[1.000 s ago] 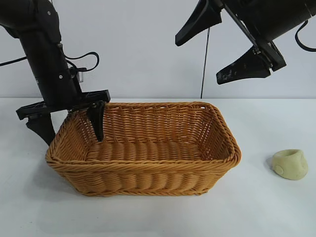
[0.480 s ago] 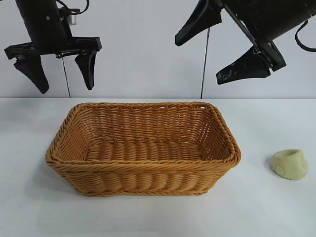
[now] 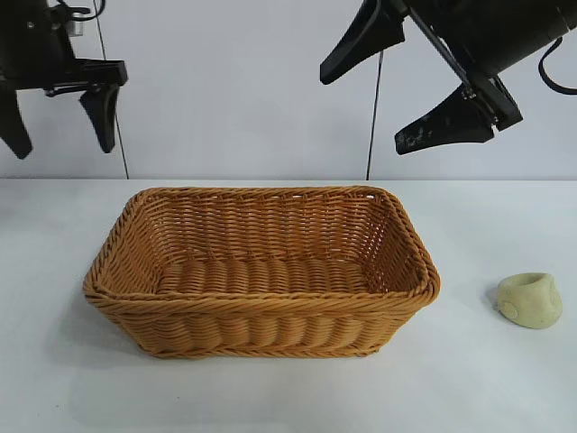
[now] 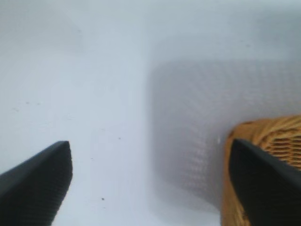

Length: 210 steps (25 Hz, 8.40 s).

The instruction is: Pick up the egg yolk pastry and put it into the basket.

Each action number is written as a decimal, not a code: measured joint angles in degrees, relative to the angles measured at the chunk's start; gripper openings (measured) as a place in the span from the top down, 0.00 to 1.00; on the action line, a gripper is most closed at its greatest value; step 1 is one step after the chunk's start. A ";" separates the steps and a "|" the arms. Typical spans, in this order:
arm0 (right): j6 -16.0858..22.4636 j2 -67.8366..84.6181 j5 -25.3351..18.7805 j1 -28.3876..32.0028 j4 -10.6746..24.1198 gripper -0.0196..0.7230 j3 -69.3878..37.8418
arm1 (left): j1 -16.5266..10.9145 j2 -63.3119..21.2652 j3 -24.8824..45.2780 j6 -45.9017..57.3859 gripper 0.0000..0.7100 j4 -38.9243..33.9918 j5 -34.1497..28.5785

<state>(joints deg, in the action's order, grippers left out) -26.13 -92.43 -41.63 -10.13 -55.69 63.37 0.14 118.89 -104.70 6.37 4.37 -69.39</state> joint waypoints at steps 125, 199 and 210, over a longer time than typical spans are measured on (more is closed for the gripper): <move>25.47 -19.08 -27.37 8.46 50.56 0.85 35.36 | -0.12 -119.22 76.42 -4.00 0.02 0.25 8.47; 30.83 -31.84 -27.39 -24.56 56.95 0.06 54.51 | -0.12 -119.22 76.42 -4.00 0.02 0.25 8.42; 33.38 -31.41 -27.78 -20.50 62.12 0.06 56.62 | -0.12 -119.22 76.42 -4.00 0.02 0.25 8.42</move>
<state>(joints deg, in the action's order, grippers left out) 7.25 -123.84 -69.41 -30.63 6.43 119.99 0.02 -0.33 -28.28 2.37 4.62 -60.98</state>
